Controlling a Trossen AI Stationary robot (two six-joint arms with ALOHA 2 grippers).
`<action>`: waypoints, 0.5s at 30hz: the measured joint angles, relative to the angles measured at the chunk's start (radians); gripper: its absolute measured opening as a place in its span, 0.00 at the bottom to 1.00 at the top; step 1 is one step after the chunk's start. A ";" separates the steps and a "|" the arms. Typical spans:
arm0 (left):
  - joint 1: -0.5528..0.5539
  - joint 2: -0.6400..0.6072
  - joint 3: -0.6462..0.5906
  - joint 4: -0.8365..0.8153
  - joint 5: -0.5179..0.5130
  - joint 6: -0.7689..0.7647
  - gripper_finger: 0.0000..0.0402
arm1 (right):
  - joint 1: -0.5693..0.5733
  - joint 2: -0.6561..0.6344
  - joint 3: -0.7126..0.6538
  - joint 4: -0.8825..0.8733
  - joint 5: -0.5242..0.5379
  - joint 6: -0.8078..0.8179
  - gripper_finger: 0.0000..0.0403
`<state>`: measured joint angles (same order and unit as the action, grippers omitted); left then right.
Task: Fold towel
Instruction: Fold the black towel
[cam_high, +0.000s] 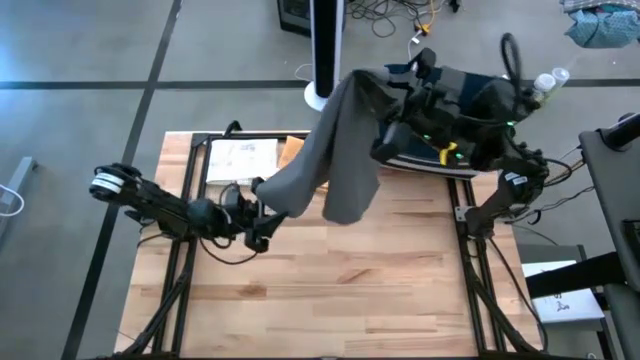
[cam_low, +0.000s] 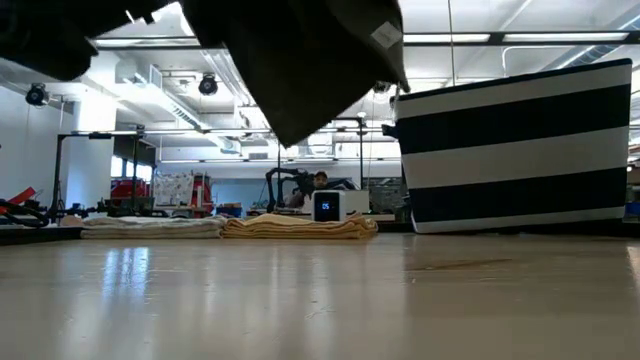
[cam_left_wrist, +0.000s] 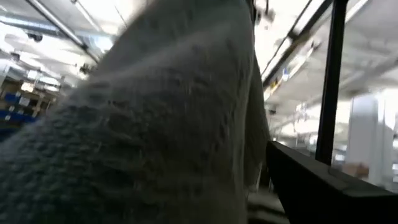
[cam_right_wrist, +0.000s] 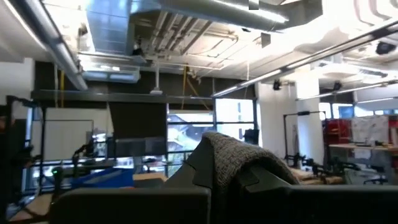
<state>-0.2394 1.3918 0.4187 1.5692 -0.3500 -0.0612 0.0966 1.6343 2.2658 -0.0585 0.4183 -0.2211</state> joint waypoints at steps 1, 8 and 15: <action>0.000 0.017 0.000 -0.001 0.000 -0.001 0.63 | -0.012 0.007 0.000 0.010 0.000 0.000 0.00; 0.002 0.122 -0.005 0.001 -0.032 -0.002 0.60 | -0.044 0.026 0.000 0.064 -0.016 0.089 0.00; 0.014 0.183 0.018 0.001 -0.081 0.048 0.61 | -0.045 0.025 0.001 0.073 -0.006 0.089 0.00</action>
<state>-0.2253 1.5748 0.4368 1.5699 -0.4309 -0.0134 0.0517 1.6596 2.2669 0.0144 0.4119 -0.1317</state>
